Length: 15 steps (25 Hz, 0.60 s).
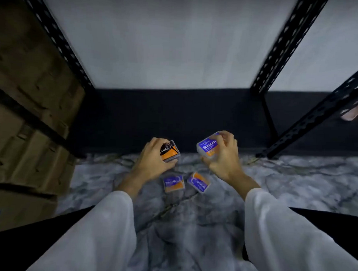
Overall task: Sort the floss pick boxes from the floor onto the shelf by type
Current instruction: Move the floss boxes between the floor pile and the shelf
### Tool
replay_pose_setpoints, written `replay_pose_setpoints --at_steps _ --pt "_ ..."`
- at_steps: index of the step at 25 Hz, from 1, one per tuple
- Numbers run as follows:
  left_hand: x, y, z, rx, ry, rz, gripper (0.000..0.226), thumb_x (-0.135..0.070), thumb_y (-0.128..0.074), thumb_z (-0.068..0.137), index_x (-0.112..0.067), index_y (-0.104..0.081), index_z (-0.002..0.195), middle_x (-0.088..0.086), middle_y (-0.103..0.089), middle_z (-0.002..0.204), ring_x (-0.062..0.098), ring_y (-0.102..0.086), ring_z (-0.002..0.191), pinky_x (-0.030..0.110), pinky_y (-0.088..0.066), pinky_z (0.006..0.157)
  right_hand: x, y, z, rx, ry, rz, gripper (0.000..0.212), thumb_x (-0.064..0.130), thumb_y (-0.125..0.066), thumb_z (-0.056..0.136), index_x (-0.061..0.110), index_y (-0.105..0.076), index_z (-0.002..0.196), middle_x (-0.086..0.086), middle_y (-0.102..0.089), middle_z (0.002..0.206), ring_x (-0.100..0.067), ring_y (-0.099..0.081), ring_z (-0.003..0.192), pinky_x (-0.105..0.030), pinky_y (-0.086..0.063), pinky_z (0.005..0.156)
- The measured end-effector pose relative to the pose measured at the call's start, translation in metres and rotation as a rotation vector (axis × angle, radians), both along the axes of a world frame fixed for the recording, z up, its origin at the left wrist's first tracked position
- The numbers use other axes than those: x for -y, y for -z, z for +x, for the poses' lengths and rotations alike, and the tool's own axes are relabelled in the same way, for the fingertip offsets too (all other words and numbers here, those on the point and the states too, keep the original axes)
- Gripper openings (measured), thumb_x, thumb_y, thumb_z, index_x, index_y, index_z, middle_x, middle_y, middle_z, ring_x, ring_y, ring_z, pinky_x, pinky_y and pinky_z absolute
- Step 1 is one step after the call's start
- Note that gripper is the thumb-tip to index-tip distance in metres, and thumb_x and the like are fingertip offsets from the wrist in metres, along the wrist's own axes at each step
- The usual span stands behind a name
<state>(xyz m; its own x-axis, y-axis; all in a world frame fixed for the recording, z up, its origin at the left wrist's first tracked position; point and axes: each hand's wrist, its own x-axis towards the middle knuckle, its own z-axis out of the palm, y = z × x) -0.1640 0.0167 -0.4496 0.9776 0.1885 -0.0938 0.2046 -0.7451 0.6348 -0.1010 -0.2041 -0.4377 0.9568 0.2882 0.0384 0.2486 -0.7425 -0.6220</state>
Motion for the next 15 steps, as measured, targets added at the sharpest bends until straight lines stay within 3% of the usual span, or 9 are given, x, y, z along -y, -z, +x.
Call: replay_pose_setpoints --at_steps 3,7,11,15 --pt "0.001 0.067 0.004 -0.132 -0.003 -0.040 0.061 -0.035 -0.082 0.065 -0.022 -0.053 0.117 -0.002 -0.050 0.113 0.019 -0.052 0.105 0.038 -0.049 0.088 0.005 0.068 -0.002 -0.109 -0.011 -0.068 0.059 0.049 -0.066 0.069 0.016 -0.053 0.116 -0.007 -0.037 0.129 -0.028 -0.040 0.114 -0.037 -0.038 0.100" --pt "0.006 0.127 0.001 -0.268 0.026 -0.083 0.059 -0.035 -0.082 0.066 -0.022 -0.050 0.113 -0.004 -0.046 0.111 0.019 -0.051 0.104 0.034 -0.047 0.085 0.000 0.138 -0.005 -0.200 -0.061 -0.166 0.059 0.052 -0.067 0.073 0.014 -0.052 0.115 -0.011 -0.041 0.123 -0.031 -0.042 0.111 -0.043 -0.041 0.098" --pt "0.011 0.161 0.002 -0.298 0.043 -0.085 0.061 -0.043 -0.083 0.063 -0.026 -0.048 0.110 -0.005 -0.047 0.109 0.018 -0.053 0.098 0.041 -0.051 0.081 -0.003 0.179 -0.010 -0.239 -0.093 -0.215 0.058 0.049 -0.069 0.074 0.013 -0.050 0.116 -0.014 -0.041 0.121 -0.034 -0.043 0.109 -0.047 -0.042 0.097" --pt "0.014 0.176 0.000 -0.311 0.049 -0.037 0.058 -0.043 -0.082 0.067 -0.023 -0.049 0.111 -0.004 -0.049 0.112 0.017 -0.051 0.099 0.036 -0.050 0.078 -0.001 0.198 -0.012 -0.275 -0.134 -0.259 0.064 0.046 -0.069 0.071 0.009 -0.049 0.119 -0.018 -0.040 0.125 -0.038 -0.042 0.112 -0.048 -0.038 0.100"
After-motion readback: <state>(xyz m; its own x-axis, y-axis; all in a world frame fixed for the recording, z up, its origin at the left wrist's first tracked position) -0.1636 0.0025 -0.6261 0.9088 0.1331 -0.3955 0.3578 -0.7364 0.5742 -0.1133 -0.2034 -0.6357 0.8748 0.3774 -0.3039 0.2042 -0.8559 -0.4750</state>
